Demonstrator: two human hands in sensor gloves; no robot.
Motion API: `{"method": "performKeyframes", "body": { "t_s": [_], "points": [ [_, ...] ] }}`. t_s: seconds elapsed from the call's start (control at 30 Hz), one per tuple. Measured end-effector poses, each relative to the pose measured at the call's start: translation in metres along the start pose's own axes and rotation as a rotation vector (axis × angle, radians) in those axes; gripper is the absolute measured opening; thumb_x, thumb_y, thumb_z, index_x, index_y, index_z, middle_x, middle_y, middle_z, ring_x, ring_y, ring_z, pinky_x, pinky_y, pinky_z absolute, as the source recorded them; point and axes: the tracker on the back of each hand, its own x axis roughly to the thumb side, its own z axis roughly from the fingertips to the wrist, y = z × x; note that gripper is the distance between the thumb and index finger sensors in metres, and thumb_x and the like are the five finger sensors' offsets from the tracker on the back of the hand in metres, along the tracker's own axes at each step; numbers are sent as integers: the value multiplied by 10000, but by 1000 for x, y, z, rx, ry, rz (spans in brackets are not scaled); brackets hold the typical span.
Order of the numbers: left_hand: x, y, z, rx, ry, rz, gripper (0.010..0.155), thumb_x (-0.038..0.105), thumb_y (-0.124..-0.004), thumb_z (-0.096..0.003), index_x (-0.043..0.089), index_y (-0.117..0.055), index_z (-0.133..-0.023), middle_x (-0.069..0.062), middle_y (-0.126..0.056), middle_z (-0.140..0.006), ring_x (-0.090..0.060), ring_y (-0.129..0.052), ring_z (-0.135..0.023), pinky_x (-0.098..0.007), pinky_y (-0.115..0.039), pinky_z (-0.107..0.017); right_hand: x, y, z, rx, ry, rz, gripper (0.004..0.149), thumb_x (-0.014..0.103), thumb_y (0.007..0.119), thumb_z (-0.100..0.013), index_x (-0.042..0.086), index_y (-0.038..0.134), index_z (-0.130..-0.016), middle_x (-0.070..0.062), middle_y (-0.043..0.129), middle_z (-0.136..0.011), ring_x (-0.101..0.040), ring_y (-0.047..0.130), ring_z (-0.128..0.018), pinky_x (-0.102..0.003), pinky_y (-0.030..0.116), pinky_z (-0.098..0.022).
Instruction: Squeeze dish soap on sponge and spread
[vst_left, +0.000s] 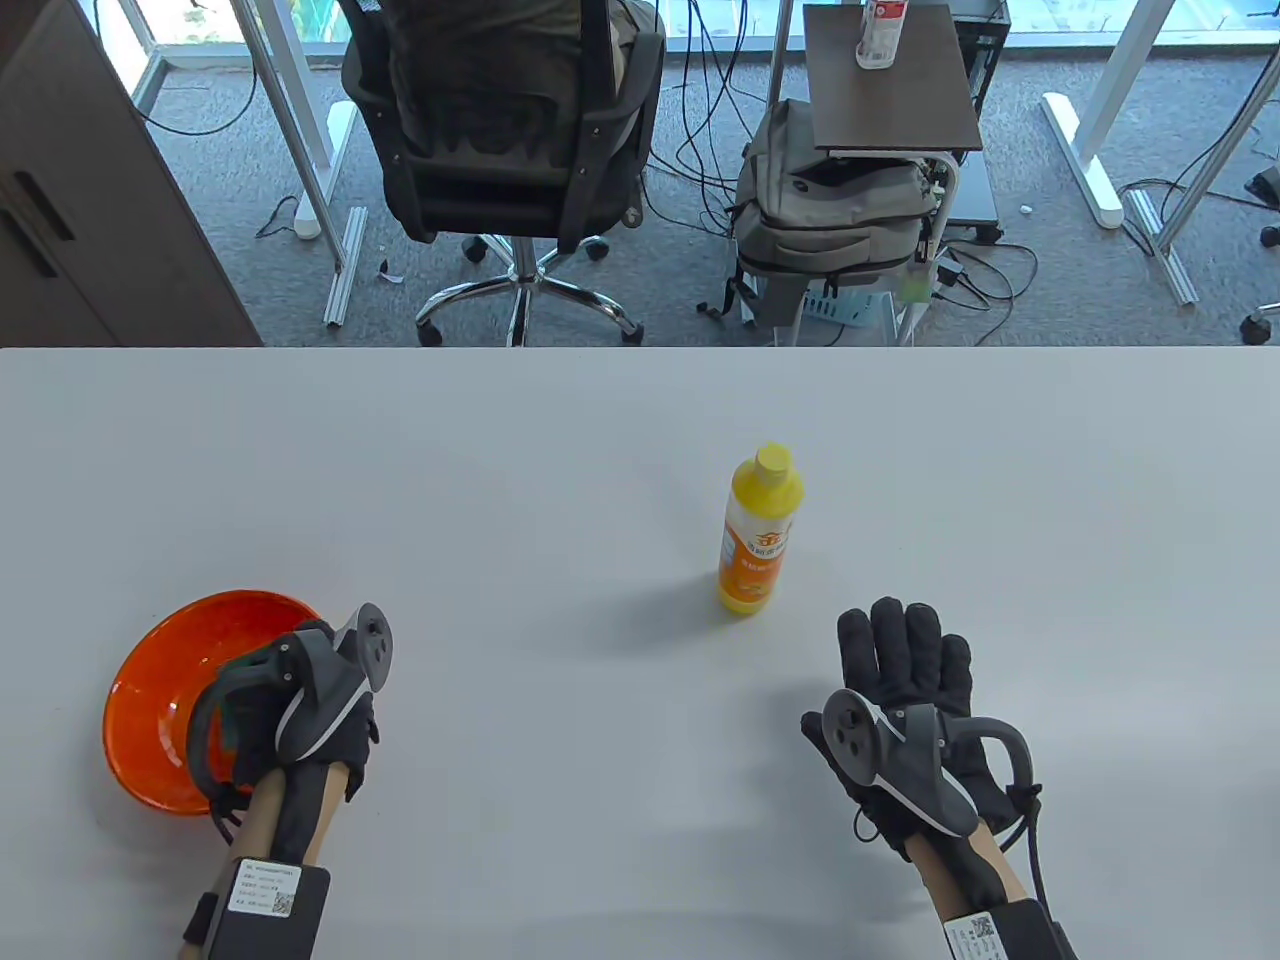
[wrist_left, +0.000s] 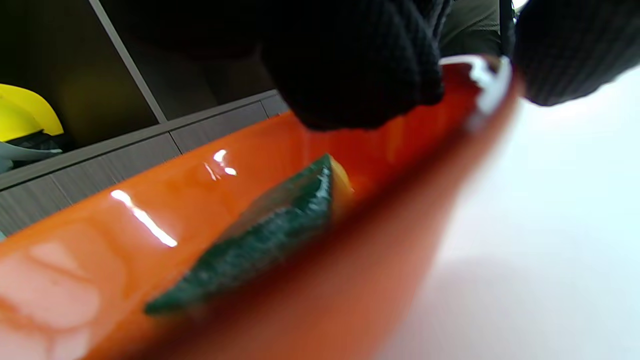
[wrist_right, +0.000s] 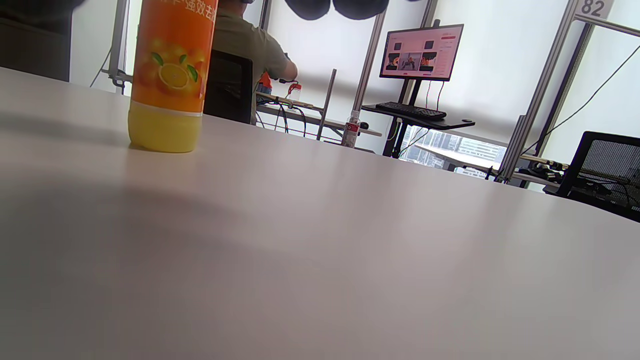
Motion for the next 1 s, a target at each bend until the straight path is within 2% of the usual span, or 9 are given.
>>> {"method": "performKeyframes", "body": {
  "t_s": [0.13,0.33,0.77,1.0],
  "points": [
    [7,-4,-1,28,19,-56,669,527,-932,-356,133,-828,-887,58,-1005,-500,-108,-1034,-209,-296,-928,-148,0,0,0,1,-1,1,946,722,648,-319,317,249,-1074,-28,276,-1186,-355,348,-1106,-545,350,-795],
    [19,-7,3,48,4,-178,675,469,-967,-333,129,-798,-891,72,-988,-514,-114,-1046,-211,-288,-949,-175,2,1,1,5,-9,2,946,721,649,-319,317,250,-1075,-29,277,-1187,-356,349,-1106,-547,350,-795],
    [21,-12,3,111,-18,-91,587,418,-930,-331,132,-838,-835,58,-991,-479,-136,-1053,-199,-315,-951,-202,2,1,1,10,-16,1,944,720,644,-319,313,252,-1075,-32,278,-1187,-356,351,-1106,-559,352,-793],
    [25,-7,7,190,-22,-87,576,408,-931,-330,142,-844,-833,53,-989,-478,-153,-1042,-209,-328,-942,-220,2,1,1,11,-16,3,943,720,645,-319,314,253,-1075,-29,279,-1187,-356,352,-1107,-565,354,-792]
  ]
}}
